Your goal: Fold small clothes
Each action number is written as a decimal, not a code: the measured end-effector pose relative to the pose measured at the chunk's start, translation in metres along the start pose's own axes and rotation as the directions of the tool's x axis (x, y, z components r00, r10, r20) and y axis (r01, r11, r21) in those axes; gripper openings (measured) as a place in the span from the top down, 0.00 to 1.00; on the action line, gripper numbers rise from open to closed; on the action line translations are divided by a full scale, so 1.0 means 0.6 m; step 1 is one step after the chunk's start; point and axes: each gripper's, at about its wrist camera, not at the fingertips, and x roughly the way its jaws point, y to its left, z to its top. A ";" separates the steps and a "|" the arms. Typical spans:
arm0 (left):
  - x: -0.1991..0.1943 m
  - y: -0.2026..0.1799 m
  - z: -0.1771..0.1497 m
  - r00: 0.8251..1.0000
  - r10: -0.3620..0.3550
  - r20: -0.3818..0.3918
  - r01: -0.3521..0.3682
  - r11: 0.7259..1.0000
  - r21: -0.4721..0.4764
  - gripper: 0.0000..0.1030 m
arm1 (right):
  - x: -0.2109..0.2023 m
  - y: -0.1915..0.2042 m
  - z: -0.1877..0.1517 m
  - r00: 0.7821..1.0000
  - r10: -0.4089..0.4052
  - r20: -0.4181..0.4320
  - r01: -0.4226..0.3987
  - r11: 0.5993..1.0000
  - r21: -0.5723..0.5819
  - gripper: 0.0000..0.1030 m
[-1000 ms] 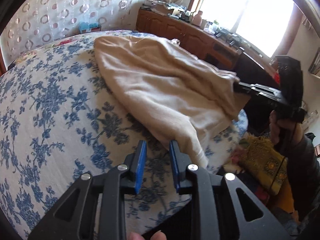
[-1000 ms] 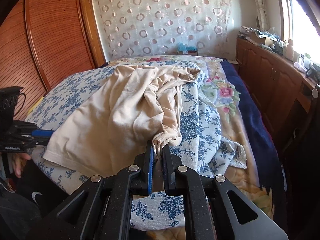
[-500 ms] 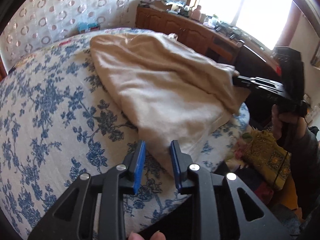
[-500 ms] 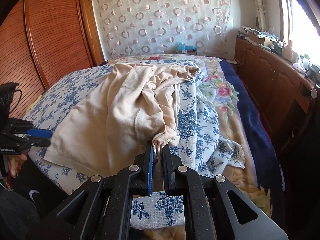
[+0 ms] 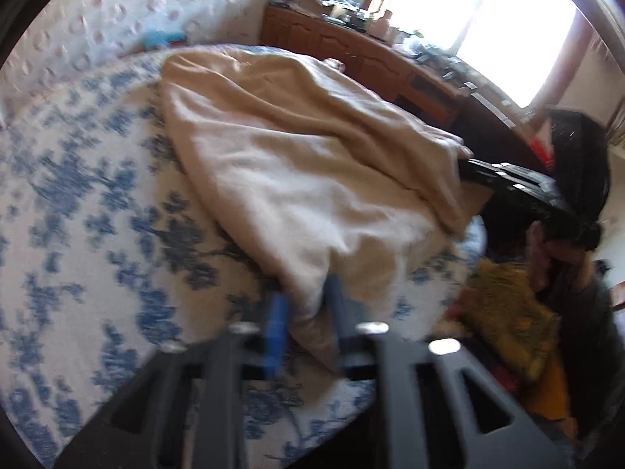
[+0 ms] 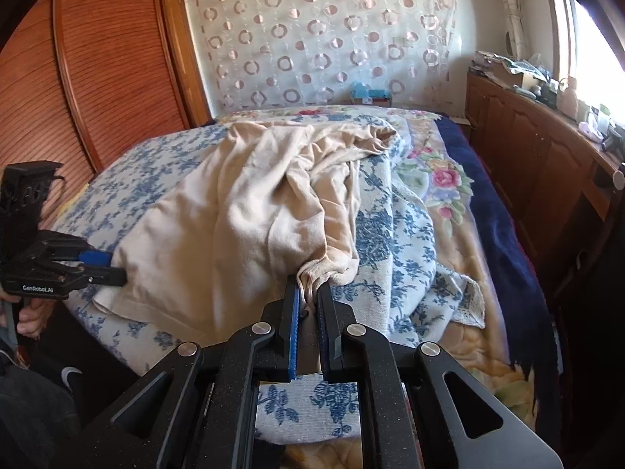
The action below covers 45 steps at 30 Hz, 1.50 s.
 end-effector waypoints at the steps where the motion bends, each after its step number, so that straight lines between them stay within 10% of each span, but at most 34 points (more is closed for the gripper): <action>1: -0.008 0.003 0.004 1.000 -0.017 0.021 0.017 1.000 -0.004 0.94 | -0.008 -0.002 0.003 1.000 0.013 0.019 -0.013 1.000 0.011 0.95; 11: -0.100 0.071 0.177 0.971 -0.032 0.237 0.046 0.998 -0.051 0.96 | -0.039 -0.021 0.146 0.980 0.078 0.182 -0.085 0.996 0.027 0.95; 21: -0.032 0.195 0.380 0.971 0.109 0.213 -0.095 0.993 -0.075 0.94 | 0.168 -0.105 0.336 0.994 -0.091 0.057 0.087 0.993 0.075 0.95; 32: -0.049 0.227 0.355 0.969 0.172 0.175 -0.178 0.984 0.021 0.84 | 0.197 -0.122 0.317 0.992 -0.118 0.047 0.118 0.993 -0.007 0.63; 45: 0.065 0.191 0.267 0.998 0.056 -0.028 -0.055 0.997 0.049 0.84 | 0.289 -0.069 0.296 0.991 -0.048 -0.126 0.022 0.980 -0.200 0.62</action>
